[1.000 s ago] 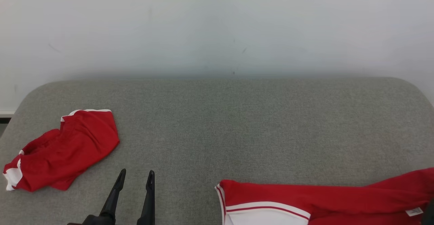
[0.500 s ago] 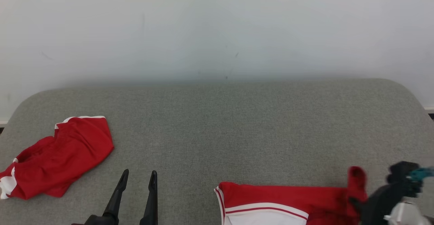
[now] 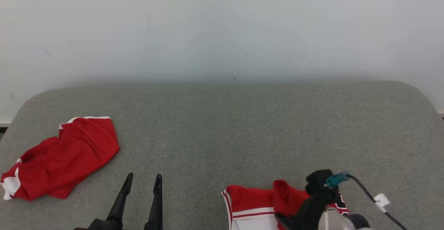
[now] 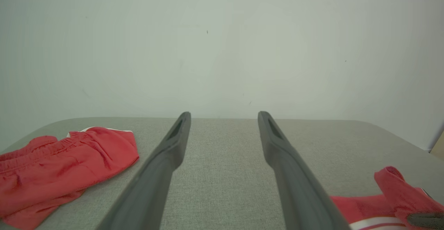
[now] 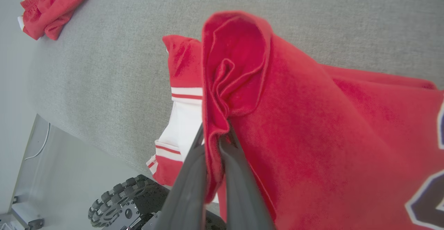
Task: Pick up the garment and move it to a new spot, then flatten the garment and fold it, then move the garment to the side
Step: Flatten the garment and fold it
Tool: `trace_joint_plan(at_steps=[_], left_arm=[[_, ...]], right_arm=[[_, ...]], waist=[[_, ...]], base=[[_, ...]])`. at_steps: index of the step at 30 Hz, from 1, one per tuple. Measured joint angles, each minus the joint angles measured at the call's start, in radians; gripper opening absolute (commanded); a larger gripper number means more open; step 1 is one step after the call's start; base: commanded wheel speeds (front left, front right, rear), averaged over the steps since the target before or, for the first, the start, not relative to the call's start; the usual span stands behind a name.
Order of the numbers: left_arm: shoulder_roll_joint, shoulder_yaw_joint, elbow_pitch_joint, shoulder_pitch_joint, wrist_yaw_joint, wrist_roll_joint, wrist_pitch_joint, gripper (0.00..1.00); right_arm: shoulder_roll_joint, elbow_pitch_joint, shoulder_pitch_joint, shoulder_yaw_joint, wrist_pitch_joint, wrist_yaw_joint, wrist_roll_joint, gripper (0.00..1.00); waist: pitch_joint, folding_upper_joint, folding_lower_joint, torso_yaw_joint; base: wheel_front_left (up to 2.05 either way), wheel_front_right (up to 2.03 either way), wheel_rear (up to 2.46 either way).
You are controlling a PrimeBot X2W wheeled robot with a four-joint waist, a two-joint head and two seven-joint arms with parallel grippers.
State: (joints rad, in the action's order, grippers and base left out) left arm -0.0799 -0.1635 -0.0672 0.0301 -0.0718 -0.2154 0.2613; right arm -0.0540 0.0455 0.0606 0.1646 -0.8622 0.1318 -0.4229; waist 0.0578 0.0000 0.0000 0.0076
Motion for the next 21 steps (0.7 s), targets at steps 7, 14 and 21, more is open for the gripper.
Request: trace_joint_plan(at_steps=[7,14,21], left_arm=[[0.003,-0.008,-0.006,0.001,-0.007,0.003,0.0,1.0],[0.004,-0.006,-0.004,0.006,-0.007,0.006,0.0,1.0],[0.005,-0.007,-0.001,0.015,-0.007,0.01,0.0,1.0]], right_arm=[[0.001,0.172,0.059,0.14,0.078,0.0,-0.074,0.0],[0.002,0.297,0.1,0.21,0.167,0.0,-0.109,0.0],[0.002,0.367,0.141,0.224,0.248,0.0,-0.143,1.0]], waist=[[0.001,0.0,0.0,0.027],[0.006,0.0,0.0,0.044],[0.015,0.0,0.0,0.046]], base=[[0.0,0.0,0.0],[0.0,0.0,0.0],[0.0,0.0,0.0]])
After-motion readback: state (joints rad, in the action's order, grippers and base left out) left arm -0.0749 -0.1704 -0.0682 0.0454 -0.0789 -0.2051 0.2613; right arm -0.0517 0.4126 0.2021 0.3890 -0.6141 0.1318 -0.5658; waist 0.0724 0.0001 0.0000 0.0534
